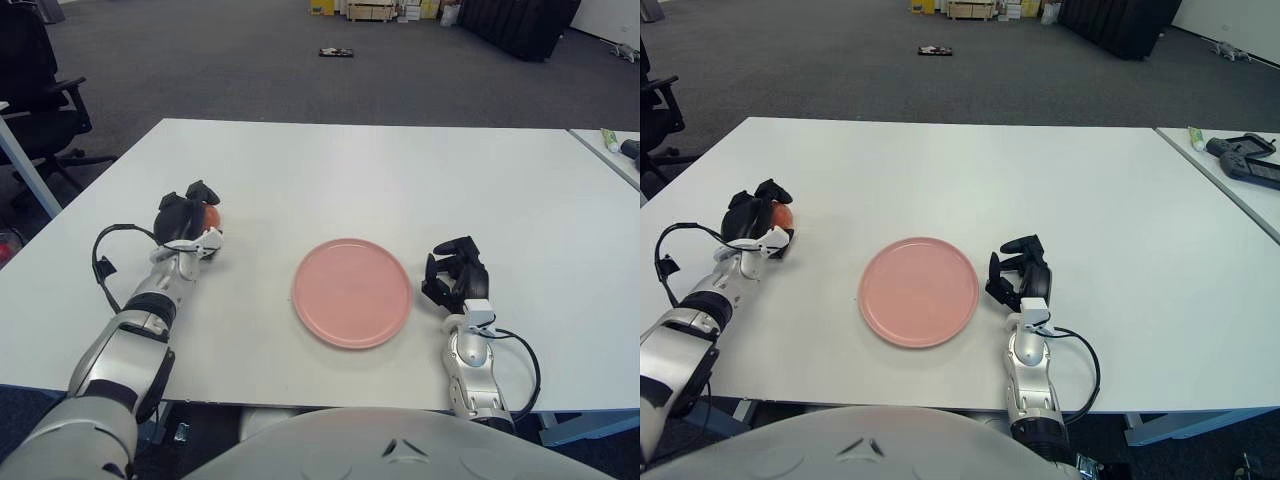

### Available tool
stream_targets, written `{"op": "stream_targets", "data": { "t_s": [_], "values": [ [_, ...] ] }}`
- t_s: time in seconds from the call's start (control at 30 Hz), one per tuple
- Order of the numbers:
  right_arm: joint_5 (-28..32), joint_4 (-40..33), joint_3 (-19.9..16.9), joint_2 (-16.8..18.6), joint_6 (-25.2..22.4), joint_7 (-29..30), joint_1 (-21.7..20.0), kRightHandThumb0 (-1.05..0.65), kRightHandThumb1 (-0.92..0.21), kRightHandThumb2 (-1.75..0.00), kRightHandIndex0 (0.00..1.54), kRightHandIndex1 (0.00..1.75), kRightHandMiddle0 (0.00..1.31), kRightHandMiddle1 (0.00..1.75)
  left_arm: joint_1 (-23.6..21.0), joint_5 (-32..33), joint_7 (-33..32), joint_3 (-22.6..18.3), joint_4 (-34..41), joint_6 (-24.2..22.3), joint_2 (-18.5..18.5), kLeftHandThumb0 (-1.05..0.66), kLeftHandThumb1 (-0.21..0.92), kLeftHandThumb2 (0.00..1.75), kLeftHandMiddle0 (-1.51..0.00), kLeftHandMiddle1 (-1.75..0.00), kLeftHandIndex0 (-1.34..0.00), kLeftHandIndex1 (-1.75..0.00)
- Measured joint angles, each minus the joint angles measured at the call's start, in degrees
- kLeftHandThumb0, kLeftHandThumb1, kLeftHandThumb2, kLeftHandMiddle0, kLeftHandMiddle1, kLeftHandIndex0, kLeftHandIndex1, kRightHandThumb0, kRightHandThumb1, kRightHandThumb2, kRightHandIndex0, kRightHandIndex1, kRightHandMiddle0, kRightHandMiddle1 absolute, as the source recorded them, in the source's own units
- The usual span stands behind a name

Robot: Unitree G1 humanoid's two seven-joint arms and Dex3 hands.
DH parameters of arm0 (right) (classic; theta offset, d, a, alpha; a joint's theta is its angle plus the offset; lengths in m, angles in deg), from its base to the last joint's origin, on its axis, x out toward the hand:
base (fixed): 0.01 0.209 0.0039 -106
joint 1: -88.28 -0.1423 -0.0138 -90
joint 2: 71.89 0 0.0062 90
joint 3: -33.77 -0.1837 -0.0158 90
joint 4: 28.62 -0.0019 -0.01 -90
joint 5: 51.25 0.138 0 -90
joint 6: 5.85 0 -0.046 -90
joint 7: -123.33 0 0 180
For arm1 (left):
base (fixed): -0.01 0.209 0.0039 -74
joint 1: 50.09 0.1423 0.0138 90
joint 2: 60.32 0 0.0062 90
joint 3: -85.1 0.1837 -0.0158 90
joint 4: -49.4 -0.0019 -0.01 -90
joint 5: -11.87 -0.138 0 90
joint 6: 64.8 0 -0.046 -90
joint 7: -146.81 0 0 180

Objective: Put the apple into the plate.

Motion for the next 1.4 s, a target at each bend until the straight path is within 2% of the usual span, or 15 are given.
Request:
{"op": "stream_targets", "data": {
  "t_s": [0.2, 0.33, 0.47, 0.77, 0.9, 1.1, 1.23, 1.4],
  "values": [
    [0.0, 0.0, -0.1, 0.0, 0.1, 0.0, -0.1, -0.40, -0.62, -0.95, 0.99, 1.75, 0.39, 1.75, 3.0, -0.1, -0.4, -0.6, 5.9, 0.2, 0.2, 0.00, 0.15, 1.50, -0.75, -1.69, -0.51, -1.75],
    [-0.1, 0.0, -0.1, 0.0, 0.1, 0.0, -0.1, -0.40, -0.61, -0.95, 0.99, 1.75, 0.39, 1.75, 5.1, 0.3, -0.7, -2.2, 10.3, -0.2, -0.3, 0.00, 0.21, 1.45, -0.68, -1.73, -0.47, -1.75],
    [-0.1, 0.0, -0.1, 0.0, 0.1, 0.0, -0.1, -0.40, -0.61, -0.95, 0.98, 1.75, 0.39, 1.75, 6.9, 0.9, -1.0, -4.0, 15.3, -0.9, -0.8, 0.00, 0.17, 1.50, -0.70, -1.74, -0.50, -1.75],
    [-0.1, 0.2, -0.1, 0.0, 0.2, 0.1, -0.3, -0.40, -0.61, -0.95, 0.97, 1.75, 0.39, 1.75, 13.1, -0.1, -1.8, -7.6, 33.5, -3.3, -1.1, 0.00, 0.04, 1.63, -0.79, -1.75, -0.61, -1.73],
    [-0.2, 0.2, -0.1, 0.0, 0.2, 0.1, -0.3, -0.40, -0.61, -0.95, 0.97, 1.75, 0.39, 1.75, 16.5, -1.1, -1.8, -8.6, 42.1, -4.5, -1.6, 0.00, 0.03, 1.64, -0.80, -1.75, -0.63, -1.73],
    [-0.4, 0.1, -0.1, 0.0, -0.1, 0.2, -0.2, -0.40, -0.60, -0.97, 0.99, 1.75, 0.40, 1.75, 20.0, -1.9, -1.6, -9.4, 49.4, -4.5, -3.3, 0.00, 0.03, 1.65, -0.80, -1.75, -0.62, -1.74],
    [-0.5, 0.0, 0.0, 0.0, -0.3, 0.2, -0.2, -0.40, -0.59, -0.97, 0.99, 1.75, 0.40, 1.75, 22.5, -3.1, -1.5, -8.7, 54.1, -3.2, -5.0, 0.00, 0.03, 1.65, -0.80, -1.75, -0.63, -1.74],
    [-0.5, 0.1, 0.2, -0.1, -0.2, 0.1, -0.3, -0.40, -0.59, -0.98, 0.99, 1.75, 0.40, 1.75, 23.8, -5.1, -1.5, -6.9, 56.9, 2.5, -6.2, 0.00, 0.03, 1.66, -0.81, -1.75, -0.62, -1.74]
  ]
}}
